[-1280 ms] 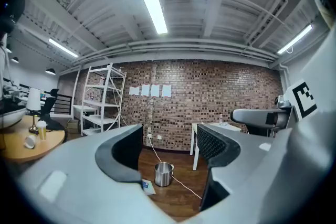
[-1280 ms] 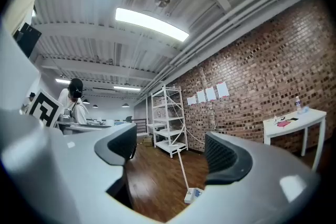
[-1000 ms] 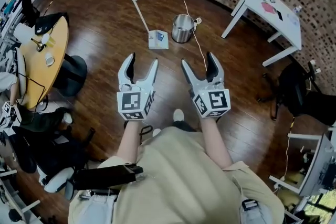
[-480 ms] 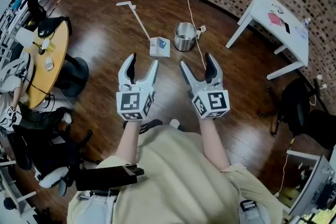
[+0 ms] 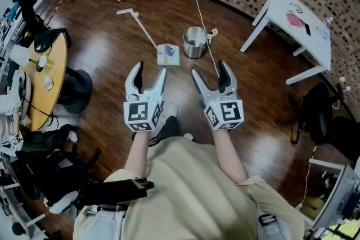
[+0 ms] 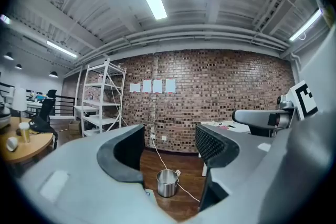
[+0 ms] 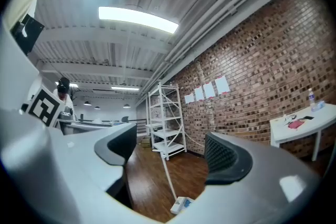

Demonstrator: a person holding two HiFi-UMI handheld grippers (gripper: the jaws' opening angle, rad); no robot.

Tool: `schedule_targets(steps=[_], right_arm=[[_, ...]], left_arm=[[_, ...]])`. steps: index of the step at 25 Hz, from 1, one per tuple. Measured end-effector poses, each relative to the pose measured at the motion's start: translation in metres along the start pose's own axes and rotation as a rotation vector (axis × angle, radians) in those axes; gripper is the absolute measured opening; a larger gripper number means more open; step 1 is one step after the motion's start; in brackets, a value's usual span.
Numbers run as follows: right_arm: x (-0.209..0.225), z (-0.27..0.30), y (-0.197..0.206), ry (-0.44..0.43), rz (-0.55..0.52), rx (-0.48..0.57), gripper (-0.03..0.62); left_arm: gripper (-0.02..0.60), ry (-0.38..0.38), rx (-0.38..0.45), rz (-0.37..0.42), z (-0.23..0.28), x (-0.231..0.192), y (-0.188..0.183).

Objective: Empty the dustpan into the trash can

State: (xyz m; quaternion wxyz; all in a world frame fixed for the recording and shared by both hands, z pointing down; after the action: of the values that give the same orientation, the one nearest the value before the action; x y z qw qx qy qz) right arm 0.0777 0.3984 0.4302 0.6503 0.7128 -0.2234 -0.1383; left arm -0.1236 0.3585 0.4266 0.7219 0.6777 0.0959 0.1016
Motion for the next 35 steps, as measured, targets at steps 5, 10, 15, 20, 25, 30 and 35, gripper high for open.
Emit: schedule_targets(steps=[5, 10, 15, 20, 25, 30, 35], right_arm=[[0.035, 0.048, 0.000, 0.064, -0.062, -0.016, 0.420], [0.055, 0.116, 0.000, 0.061, -0.069, -0.022, 0.420], [0.060, 0.171, 0.006, 0.047, -0.086, -0.047, 0.420], [0.072, 0.206, 0.022, 0.071, -0.061, -0.080, 0.420], [0.093, 0.238, 0.021, 0.091, -0.040, -0.088, 0.420], [0.109, 0.262, 0.035, 0.028, -0.033, -0.088, 0.420], [0.142, 0.290, 0.042, 0.007, 0.010, -0.088, 0.420]], left_arm=[[0.299, 0.032, 0.021, 0.015, 0.057, -0.009, -0.005], [0.298, 0.048, 0.043, 0.019, 0.119, -0.040, -0.016], [0.299, 0.044, 0.056, -0.002, 0.173, -0.078, -0.015], [0.298, 0.077, 0.012, -0.030, 0.213, -0.097, -0.003], [0.299, 0.097, 0.006, -0.029, 0.252, -0.105, -0.006], [0.299, 0.099, -0.021, -0.039, 0.284, -0.106, 0.007], [0.299, 0.067, -0.027, -0.032, 0.318, -0.104, 0.010]])
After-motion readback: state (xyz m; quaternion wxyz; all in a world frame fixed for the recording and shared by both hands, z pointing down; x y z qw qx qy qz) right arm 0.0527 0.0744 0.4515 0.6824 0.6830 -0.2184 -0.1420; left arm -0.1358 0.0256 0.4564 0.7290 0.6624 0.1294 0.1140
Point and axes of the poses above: the fingertips, and each gripper's own axes: z forward along the fingers, x to its right, y out of its underside, the point moved 5 cm from there along -z, backward along the fingers, and after that the axes turned 14 degrees about -y, right-handed, at the moved point
